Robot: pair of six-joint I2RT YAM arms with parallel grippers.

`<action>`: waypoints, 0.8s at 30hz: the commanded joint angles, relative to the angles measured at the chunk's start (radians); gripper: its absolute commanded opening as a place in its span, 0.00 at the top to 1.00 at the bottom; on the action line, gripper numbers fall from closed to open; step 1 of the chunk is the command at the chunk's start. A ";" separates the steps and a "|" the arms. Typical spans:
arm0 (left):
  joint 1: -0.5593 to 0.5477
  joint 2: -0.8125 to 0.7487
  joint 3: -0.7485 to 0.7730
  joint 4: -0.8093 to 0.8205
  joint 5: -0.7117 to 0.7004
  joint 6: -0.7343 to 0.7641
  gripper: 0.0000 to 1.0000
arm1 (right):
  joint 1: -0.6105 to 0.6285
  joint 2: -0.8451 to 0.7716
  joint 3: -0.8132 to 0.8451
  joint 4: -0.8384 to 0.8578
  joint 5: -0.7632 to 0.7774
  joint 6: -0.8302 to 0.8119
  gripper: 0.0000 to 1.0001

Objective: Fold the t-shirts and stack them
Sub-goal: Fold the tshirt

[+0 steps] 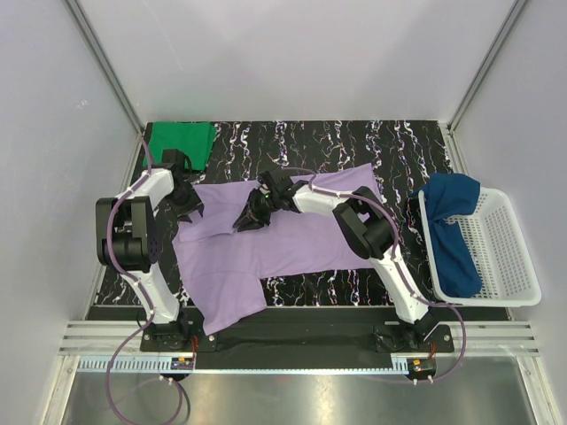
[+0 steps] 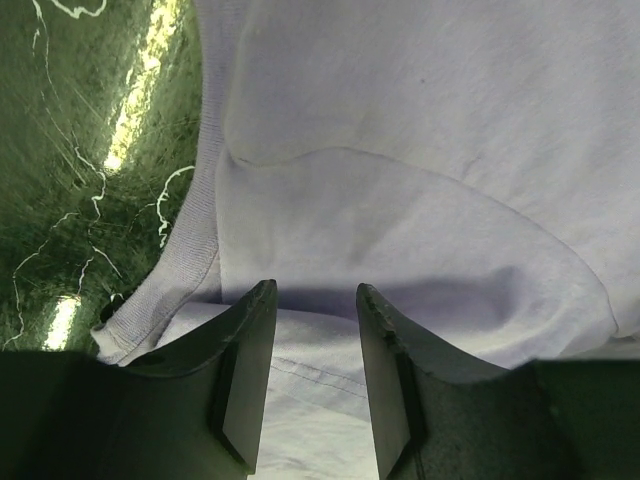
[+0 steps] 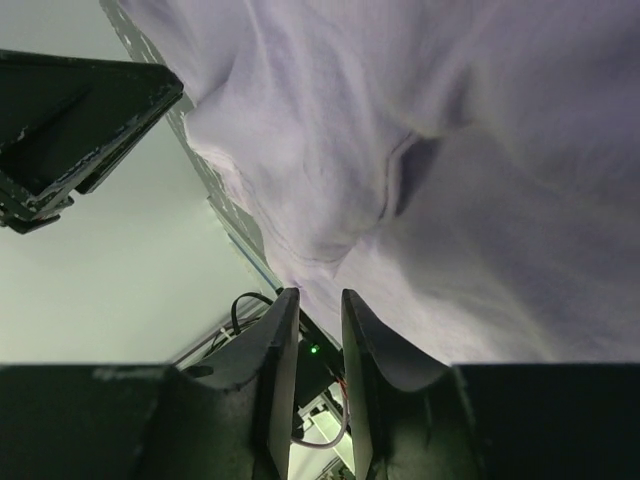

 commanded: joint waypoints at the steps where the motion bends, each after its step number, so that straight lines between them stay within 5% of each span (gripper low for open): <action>1: 0.003 -0.064 -0.015 0.024 -0.034 -0.023 0.57 | 0.010 0.018 0.044 0.000 -0.017 -0.009 0.69; 17: 0.003 -0.046 -0.038 0.026 -0.029 -0.060 0.57 | 0.024 0.104 0.159 -0.021 -0.025 -0.002 0.68; 20: 0.003 -0.038 -0.031 0.024 -0.034 -0.062 0.56 | 0.026 0.113 0.176 -0.035 -0.025 0.000 0.75; 24: 0.003 -0.022 -0.022 0.018 -0.038 -0.057 0.56 | 0.026 0.085 0.159 -0.062 -0.016 -0.014 1.00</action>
